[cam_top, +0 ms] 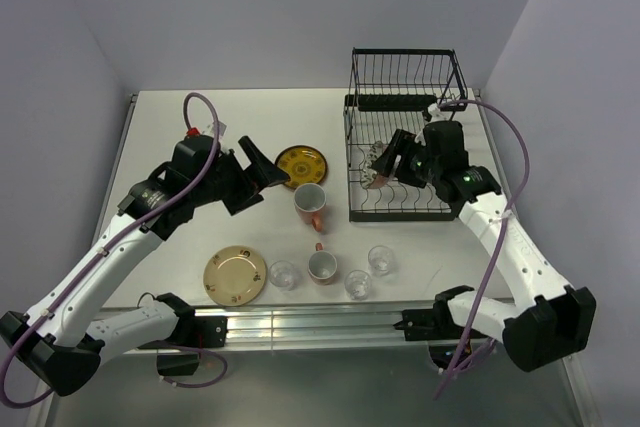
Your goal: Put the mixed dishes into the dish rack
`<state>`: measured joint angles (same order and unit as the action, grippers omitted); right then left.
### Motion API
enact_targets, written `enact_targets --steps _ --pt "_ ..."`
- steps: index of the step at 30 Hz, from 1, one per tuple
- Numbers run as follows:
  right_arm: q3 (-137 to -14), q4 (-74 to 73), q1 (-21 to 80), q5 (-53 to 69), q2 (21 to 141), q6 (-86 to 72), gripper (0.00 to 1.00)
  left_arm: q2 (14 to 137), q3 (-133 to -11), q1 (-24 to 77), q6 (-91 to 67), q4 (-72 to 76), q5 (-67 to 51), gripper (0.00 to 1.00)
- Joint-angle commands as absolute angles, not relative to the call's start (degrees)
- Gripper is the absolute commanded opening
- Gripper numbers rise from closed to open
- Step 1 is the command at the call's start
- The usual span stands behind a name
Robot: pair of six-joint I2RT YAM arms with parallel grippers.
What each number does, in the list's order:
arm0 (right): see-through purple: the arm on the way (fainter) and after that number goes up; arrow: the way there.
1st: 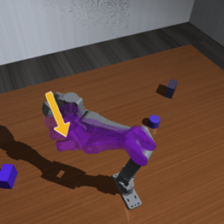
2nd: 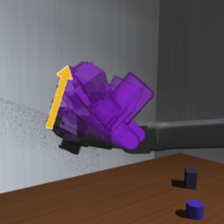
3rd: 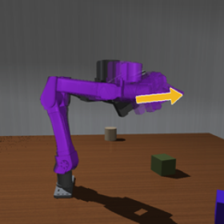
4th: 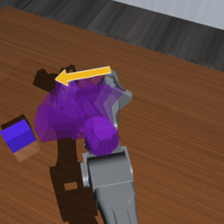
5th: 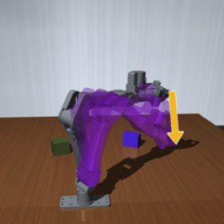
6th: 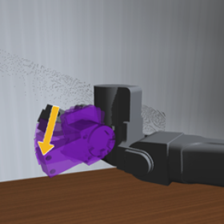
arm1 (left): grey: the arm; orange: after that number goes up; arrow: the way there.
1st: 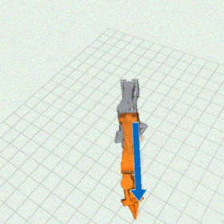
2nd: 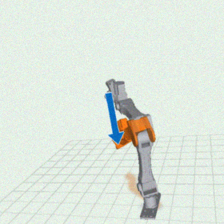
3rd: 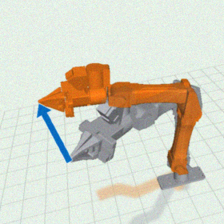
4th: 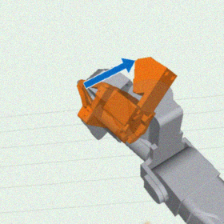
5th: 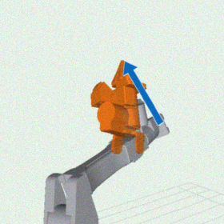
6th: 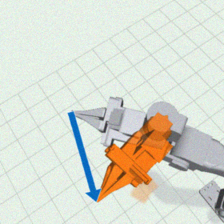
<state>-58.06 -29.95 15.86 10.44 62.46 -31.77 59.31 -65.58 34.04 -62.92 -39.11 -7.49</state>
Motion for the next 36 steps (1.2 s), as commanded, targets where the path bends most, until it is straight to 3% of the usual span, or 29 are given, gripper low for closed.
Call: enact_targets --steps 1,15,36 --pt "-62.4 -25.1 15.6 3.4 64.4 -26.5 0.0 58.1 -66.8 33.9 -60.2 -42.2 -5.5 0.99" --pt "-64.9 -14.2 15.6 -4.7 77.6 -18.1 0.0 56.9 -61.6 33.8 -57.1 -40.7 -5.9 0.99" --pt "-59.5 3.1 16.0 -8.0 85.1 -13.3 0.0 53.4 -52.0 33.8 -55.8 -32.3 -3.3 0.99"
